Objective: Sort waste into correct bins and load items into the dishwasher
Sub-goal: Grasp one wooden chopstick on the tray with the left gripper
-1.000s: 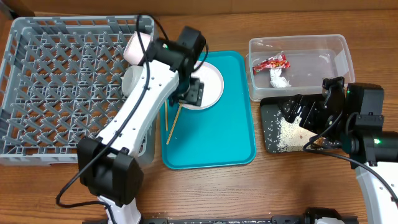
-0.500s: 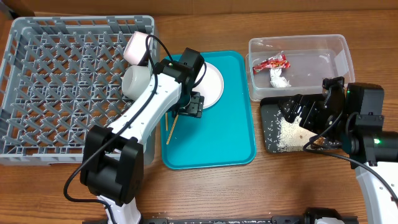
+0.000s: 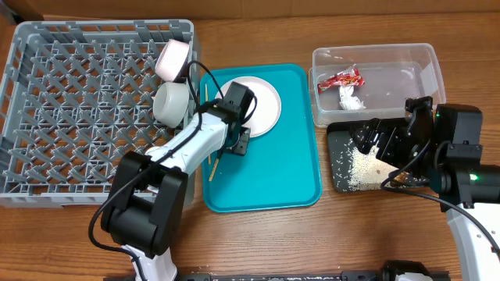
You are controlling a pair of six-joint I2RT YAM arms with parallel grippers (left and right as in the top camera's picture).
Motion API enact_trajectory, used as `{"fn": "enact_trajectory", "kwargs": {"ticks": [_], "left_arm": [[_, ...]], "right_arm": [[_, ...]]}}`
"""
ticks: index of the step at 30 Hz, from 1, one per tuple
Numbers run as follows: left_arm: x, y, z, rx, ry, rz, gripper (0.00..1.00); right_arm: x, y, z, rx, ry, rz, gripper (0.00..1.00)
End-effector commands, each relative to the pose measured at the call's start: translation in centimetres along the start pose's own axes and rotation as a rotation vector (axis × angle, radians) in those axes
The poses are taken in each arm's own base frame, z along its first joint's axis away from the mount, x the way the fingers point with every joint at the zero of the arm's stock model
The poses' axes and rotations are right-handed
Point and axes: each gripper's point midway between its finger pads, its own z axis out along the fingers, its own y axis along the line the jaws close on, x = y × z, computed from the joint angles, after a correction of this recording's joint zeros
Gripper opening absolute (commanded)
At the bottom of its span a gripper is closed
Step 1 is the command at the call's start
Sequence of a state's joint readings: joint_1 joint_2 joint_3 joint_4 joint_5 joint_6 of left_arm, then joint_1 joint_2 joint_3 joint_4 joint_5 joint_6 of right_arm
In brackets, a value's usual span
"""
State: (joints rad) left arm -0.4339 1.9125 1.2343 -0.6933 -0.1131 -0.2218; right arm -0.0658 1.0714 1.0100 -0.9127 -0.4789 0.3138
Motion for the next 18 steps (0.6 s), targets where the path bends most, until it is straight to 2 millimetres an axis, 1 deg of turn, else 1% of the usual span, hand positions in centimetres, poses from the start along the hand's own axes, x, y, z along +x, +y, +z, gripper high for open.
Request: {"fn": "enact_trajectory", "kwargs": {"ticks": [1, 2, 4, 5, 8, 11, 14, 15, 17, 18], "left_arm": [[0.8, 1.3, 0.8, -0.061, 0.001, 0.015, 0.43], [0.8, 1.3, 0.8, -0.065, -0.002, 0.014, 0.36], [0.6, 1.3, 0.8, -0.064, -0.008, 0.005, 0.1], [0.6, 1.3, 0.8, -0.063, -0.011, 0.001, 0.04], [0.3, 1.3, 0.3, -0.064, -0.006, -0.002, 0.04], [-0.5, 1.3, -1.6, -0.066, 0.012, -0.029, 0.04], [-2.0, 0.5, -5.0, -0.018, 0.012, -0.045, 0.04], [-2.8, 0.3, -7.1, 0.002, 0.0, -0.063, 0.04], [-4.2, 0.6, -11.3, 0.008, -0.042, -0.105, 0.04], [-5.1, 0.9, -14.2, 0.019, -0.085, -0.115, 0.04]], "right_arm": [[-0.8, 0.4, -0.6, -0.002, -0.032, -0.016, 1.0], [-0.8, 0.4, -0.6, -0.002, -0.032, -0.016, 1.0], [-0.8, 0.4, -0.6, -0.002, -0.032, -0.016, 1.0], [-0.8, 0.4, -0.6, -0.002, -0.032, -0.016, 1.0], [-0.8, 0.4, -0.6, -0.002, -0.032, -0.016, 1.0], [-0.8, 0.4, -0.6, -0.002, -0.032, -0.016, 1.0], [-0.8, 0.4, -0.6, -0.002, -0.032, -0.016, 1.0], [-0.8, 0.4, -0.6, -0.002, -0.032, -0.016, 1.0], [-0.8, 0.4, -0.6, -0.002, -0.032, -0.016, 1.0], [-0.8, 0.4, -0.6, -0.002, -0.032, -0.016, 1.0]]}}
